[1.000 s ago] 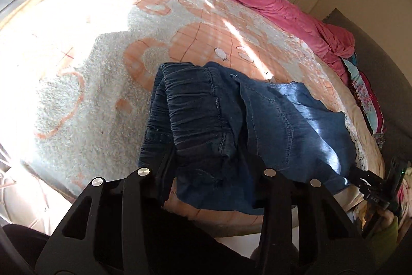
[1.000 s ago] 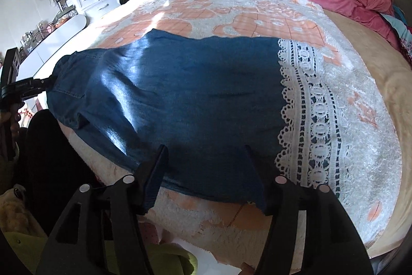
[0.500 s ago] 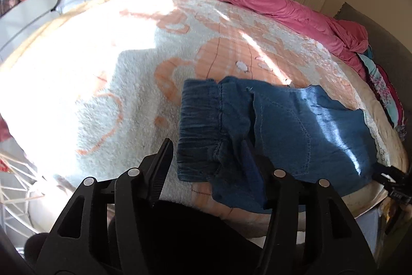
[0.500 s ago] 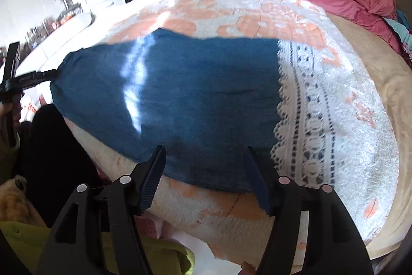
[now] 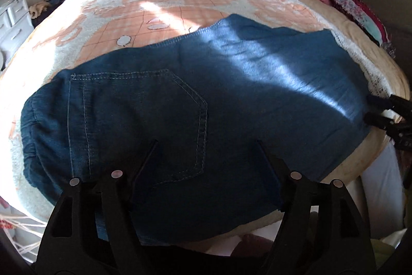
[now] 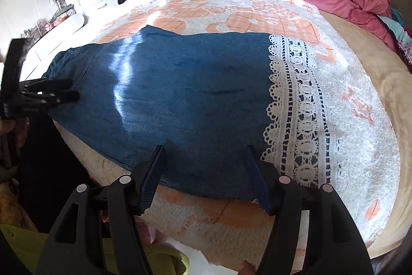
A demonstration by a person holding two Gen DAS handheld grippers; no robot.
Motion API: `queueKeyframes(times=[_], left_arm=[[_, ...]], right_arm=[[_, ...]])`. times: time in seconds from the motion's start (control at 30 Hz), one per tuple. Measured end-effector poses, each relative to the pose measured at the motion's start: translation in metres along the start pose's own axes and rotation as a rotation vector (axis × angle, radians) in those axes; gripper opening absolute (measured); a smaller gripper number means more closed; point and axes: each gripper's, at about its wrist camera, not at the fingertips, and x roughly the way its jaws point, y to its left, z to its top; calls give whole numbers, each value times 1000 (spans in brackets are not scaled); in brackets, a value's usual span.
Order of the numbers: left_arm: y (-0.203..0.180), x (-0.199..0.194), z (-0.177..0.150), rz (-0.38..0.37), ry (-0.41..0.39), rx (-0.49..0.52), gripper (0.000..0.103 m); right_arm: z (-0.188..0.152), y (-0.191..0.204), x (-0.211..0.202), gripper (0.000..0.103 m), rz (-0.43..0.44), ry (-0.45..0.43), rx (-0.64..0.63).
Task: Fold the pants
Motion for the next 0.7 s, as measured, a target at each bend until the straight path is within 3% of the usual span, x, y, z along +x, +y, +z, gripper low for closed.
queueKeyframes(times=[0.17, 0.27, 0.5, 0.63, 0.7], left_arm=[[1, -20, 12, -37, -47, 11, 69], [-5, -25, 36, -47, -74, 61, 74], [2, 35, 123, -125, 18, 58, 71], [10, 66, 146, -198, 75, 25, 70], [13, 83, 150, -257, 111, 9, 67]], right_arm=[[12, -4, -14, 64, 62, -67, 47], [27, -4, -18, 64, 39, -122, 31], [51, -1, 5, 64, 31, -87, 1], [44, -10, 24, 64, 19, -2, 17], [39, -13, 24, 65, 36, -22, 26]])
